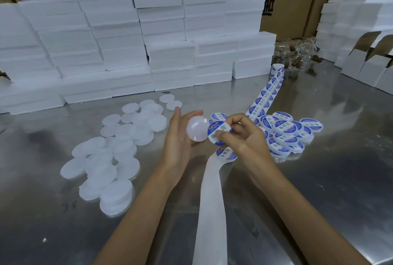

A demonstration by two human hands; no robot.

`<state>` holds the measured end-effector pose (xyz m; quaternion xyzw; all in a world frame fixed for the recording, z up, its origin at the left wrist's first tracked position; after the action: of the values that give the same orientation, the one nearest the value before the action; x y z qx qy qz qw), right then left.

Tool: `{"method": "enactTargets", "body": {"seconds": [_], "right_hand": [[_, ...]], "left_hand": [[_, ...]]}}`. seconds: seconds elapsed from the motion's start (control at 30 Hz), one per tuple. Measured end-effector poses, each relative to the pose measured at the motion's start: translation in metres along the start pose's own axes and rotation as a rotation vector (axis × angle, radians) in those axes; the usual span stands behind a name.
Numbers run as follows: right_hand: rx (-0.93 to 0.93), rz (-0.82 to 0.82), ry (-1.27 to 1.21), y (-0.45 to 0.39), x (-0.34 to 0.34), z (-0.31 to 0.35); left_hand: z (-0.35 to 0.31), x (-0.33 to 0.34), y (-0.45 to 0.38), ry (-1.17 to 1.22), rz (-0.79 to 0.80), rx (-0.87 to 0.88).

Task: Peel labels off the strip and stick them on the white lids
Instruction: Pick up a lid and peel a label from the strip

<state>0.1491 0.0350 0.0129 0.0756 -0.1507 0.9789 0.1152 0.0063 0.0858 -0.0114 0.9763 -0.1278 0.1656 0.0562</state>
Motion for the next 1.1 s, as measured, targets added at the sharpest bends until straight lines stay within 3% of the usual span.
{"method": "enactTargets", "body": {"seconds": [0.1, 0.23, 0.6, 0.8, 0.97, 1.1], "right_hand": [[0.0, -0.012, 0.077, -0.002, 0.004, -0.004], [0.006, -0.055, 0.094, -0.002, -0.001, -0.008], [-0.021, -0.076, 0.175, -0.002, -0.004, -0.008], [-0.115, -0.091, 0.377, -0.001, -0.005, -0.006], [-0.145, -0.189, 0.599, -0.002, -0.022, -0.002], [-0.245, -0.107, 0.745, 0.005, -0.009, 0.003]], "left_hand": [[0.008, 0.014, 0.005, 0.134, 0.084, -0.09], [0.01, 0.031, 0.008, 0.14, 0.166, -0.115], [0.01, 0.044, 0.014, 0.02, 0.153, -0.095], [0.01, 0.046, 0.016, 0.048, 0.142, -0.091], [0.006, 0.047, 0.02, 0.297, 0.199, -0.146], [0.008, 0.052, 0.019, 0.319, 0.236, -0.149]]}}
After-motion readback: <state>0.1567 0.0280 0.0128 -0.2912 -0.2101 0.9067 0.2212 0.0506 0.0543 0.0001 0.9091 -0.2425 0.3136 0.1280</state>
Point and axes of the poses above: each hand's wrist, its own y-axis away from the middle knuckle, its own x-axis out of the palm, z = x × y, the point moved 10 cm from there along -y, towards the middle knuckle, and after that the axes turned 3 degrees about -x, right-handed, at the moved point
